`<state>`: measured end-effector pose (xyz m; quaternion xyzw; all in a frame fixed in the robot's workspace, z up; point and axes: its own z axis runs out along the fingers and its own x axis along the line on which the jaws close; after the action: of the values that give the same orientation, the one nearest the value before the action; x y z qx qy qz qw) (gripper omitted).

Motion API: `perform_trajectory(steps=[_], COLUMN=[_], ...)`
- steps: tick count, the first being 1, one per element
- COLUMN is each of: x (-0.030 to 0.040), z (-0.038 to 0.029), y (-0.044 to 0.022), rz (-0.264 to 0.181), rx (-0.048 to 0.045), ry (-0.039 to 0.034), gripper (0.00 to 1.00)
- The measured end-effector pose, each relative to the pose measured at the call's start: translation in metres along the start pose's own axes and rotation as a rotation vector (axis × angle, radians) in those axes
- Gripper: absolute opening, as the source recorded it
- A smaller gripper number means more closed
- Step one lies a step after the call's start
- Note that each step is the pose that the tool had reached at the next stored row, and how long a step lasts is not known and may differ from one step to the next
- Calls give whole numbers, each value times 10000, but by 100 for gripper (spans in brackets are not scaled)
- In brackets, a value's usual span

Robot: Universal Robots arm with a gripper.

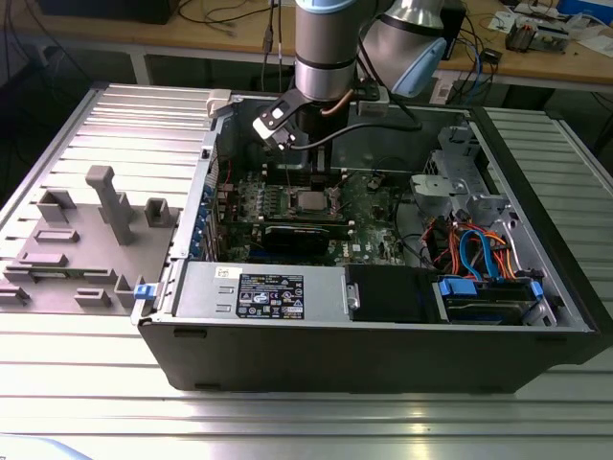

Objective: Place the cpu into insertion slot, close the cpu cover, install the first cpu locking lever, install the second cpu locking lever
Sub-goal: 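Close the cpu cover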

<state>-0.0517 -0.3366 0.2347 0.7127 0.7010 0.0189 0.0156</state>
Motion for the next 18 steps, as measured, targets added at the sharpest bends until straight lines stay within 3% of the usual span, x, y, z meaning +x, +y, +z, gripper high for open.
perform_trajectory(steps=[6,11,13,15,18], x=[0,0,0,1,1], z=[-4,-18,-63,-156,-247], y=[5,54,56,61,65], rz=[-1,0,3,2,1], rx=[8,185,214,244,267], ry=[0,-7,-3,-4,-5], gripper=[11,11,11,11,11])
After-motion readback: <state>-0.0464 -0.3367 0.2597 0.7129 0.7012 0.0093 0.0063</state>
